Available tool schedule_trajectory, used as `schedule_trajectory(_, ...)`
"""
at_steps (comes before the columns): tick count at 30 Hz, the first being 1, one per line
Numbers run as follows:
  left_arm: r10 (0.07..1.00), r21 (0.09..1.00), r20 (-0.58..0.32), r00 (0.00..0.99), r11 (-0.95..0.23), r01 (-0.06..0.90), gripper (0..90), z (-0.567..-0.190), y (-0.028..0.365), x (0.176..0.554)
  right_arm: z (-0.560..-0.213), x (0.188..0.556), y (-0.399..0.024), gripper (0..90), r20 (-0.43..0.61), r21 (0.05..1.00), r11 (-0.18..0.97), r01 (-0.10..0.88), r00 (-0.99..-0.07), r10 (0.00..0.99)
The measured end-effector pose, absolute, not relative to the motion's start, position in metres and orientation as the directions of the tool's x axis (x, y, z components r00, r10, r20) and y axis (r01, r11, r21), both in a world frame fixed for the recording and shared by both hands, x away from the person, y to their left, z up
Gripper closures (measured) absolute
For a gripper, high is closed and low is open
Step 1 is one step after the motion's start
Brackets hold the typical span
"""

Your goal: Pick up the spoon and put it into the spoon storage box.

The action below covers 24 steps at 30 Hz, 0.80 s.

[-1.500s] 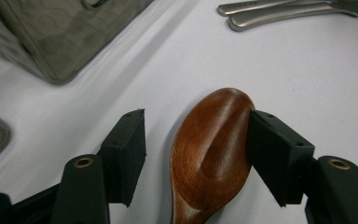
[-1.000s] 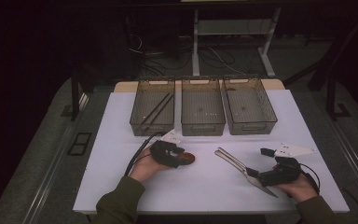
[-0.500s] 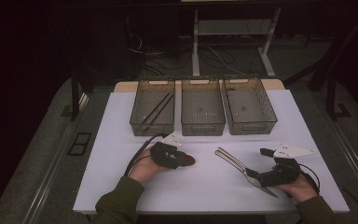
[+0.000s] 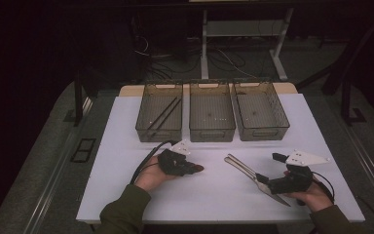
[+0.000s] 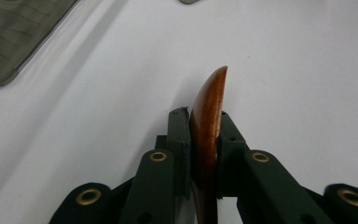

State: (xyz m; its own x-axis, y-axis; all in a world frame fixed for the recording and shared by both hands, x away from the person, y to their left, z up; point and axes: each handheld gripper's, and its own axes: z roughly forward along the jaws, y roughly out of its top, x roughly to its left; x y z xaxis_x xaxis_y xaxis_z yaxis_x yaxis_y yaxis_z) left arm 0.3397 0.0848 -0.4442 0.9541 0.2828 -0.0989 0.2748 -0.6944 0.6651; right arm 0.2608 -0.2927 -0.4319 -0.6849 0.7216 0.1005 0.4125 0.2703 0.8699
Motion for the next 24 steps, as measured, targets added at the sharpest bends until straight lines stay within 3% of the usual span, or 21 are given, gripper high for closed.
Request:
schedule_trajectory(13, 0.291, 0.658, -0.101, 0.951, -0.697, 0.283, 79.2, -0.440, 0.082, 0.337, -0.431, 0.262, -0.292, 0.9, 0.119, 0.861, 0.266, 0.433, -0.681, 0.723)
schedule_trajectory(24, 0.308, 0.706, -0.158, 0.938, -0.629, 0.325, 79.4, -0.425, 0.086, 0.339, -0.433, 0.262, -0.290, 0.9, 0.103, 0.855, 0.293, 0.429, -0.692, 0.714)
